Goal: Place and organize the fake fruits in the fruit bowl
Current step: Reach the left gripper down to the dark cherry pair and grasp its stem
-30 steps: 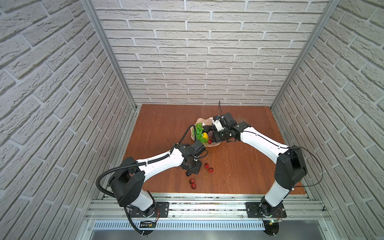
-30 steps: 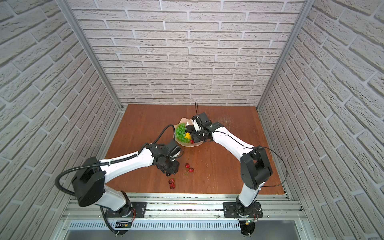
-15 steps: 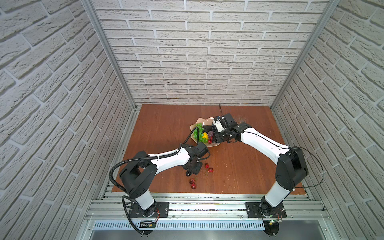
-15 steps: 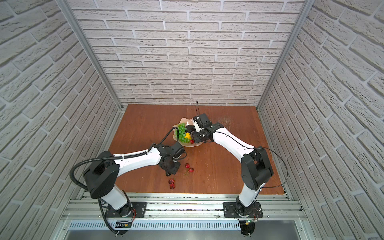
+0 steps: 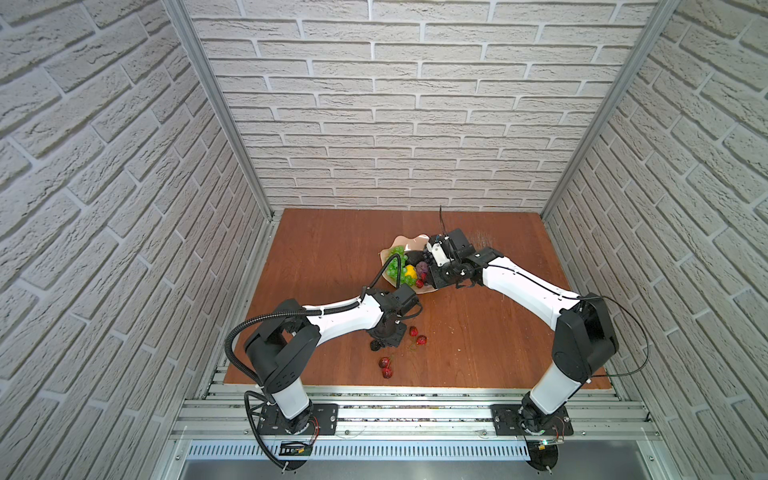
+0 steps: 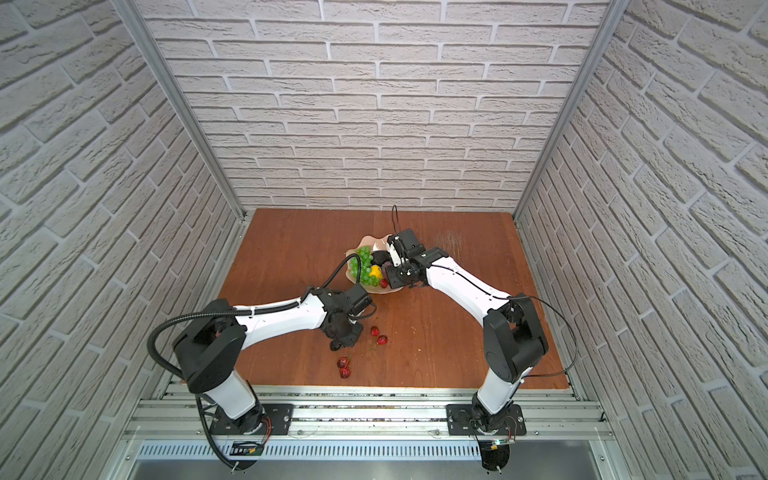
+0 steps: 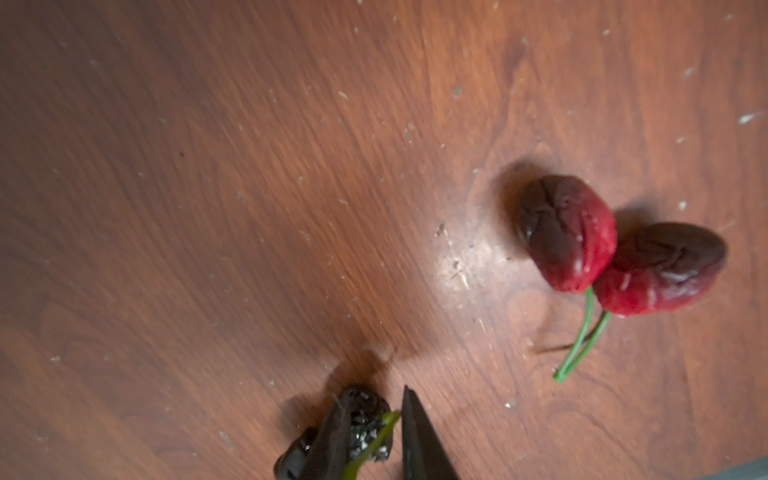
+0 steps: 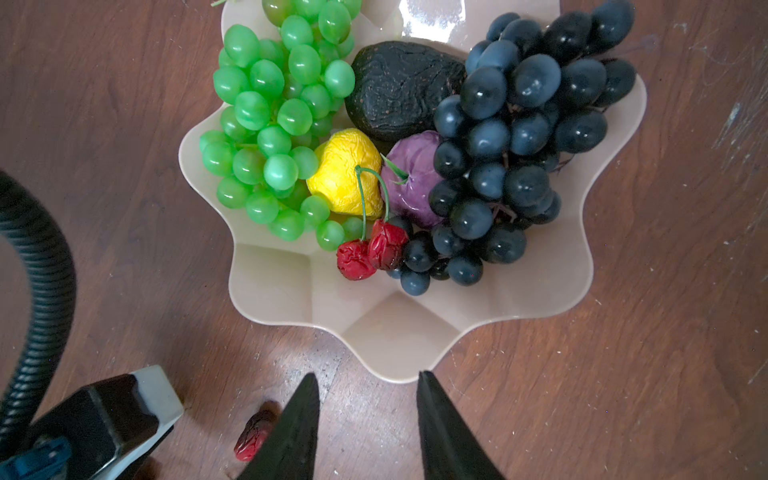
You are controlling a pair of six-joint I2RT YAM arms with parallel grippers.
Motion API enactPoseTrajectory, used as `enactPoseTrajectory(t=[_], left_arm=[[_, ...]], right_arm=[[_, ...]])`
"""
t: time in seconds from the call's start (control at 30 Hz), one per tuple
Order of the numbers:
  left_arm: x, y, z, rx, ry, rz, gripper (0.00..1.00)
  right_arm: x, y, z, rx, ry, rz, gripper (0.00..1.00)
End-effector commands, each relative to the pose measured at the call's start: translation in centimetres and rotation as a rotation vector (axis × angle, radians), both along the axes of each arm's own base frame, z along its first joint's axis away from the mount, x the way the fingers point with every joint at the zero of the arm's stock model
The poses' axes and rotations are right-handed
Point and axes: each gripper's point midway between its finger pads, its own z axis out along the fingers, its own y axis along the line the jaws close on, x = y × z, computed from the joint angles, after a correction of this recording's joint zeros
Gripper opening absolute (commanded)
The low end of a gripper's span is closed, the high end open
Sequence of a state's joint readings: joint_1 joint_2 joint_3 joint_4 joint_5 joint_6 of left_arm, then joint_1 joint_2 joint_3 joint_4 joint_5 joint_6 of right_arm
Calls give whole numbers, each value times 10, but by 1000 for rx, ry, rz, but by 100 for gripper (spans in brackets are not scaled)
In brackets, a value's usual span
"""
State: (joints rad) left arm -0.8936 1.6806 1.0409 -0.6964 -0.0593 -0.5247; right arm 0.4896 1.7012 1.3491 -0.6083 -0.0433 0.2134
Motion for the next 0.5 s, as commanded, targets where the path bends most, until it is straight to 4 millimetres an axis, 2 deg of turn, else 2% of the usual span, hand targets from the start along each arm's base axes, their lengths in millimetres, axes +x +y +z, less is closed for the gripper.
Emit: enactPoseTrajectory(t=[0.0, 0.07, 0.27, 0.47], left_arm=[[5, 0, 9, 10, -38, -3, 19], [5, 1, 10, 14, -41, -2, 18], [6, 3, 15, 18, -53, -2, 5], [7, 5, 23, 14, -63, -2, 0]], right_arm=[[3, -1, 15, 25, -50, -9, 41], [3, 0, 14, 28, -47, -9, 41], [3, 1, 12, 30, -41, -8, 40], [4, 2, 15, 36, -48, -8, 40]])
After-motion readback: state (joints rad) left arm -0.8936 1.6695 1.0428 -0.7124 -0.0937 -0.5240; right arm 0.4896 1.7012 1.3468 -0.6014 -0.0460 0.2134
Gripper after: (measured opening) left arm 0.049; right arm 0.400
